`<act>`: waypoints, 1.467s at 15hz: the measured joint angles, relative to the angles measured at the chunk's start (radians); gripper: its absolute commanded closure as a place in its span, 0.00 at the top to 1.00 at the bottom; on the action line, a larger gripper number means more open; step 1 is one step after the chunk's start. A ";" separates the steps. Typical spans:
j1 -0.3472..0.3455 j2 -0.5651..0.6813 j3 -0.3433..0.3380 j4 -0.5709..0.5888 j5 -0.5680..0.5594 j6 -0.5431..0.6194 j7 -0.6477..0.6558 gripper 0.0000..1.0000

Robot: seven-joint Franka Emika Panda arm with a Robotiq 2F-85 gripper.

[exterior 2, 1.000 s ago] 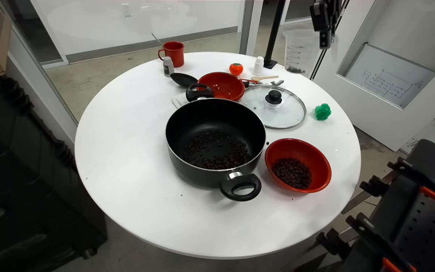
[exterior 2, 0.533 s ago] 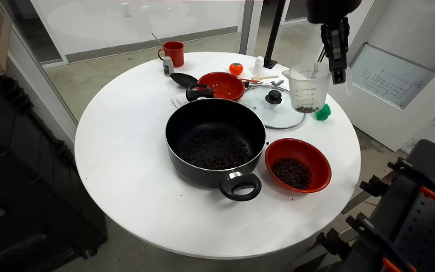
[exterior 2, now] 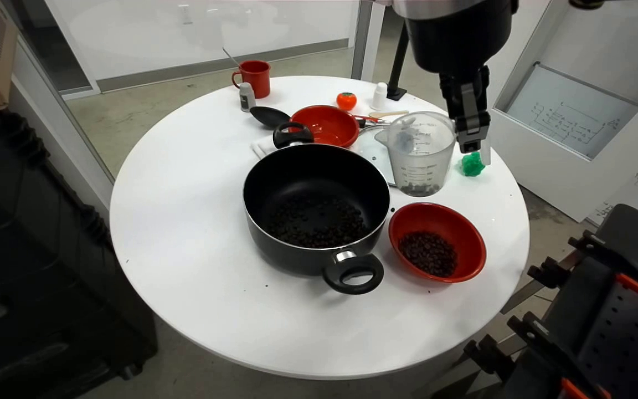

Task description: Pour some contents from the jug into the pot.

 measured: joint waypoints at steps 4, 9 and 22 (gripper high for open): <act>-0.001 0.003 0.000 0.000 -0.003 0.001 0.007 0.07; -0.007 0.058 -0.010 -0.012 -0.140 0.050 0.163 0.07; 0.042 0.233 -0.017 0.046 -0.632 0.124 0.737 0.07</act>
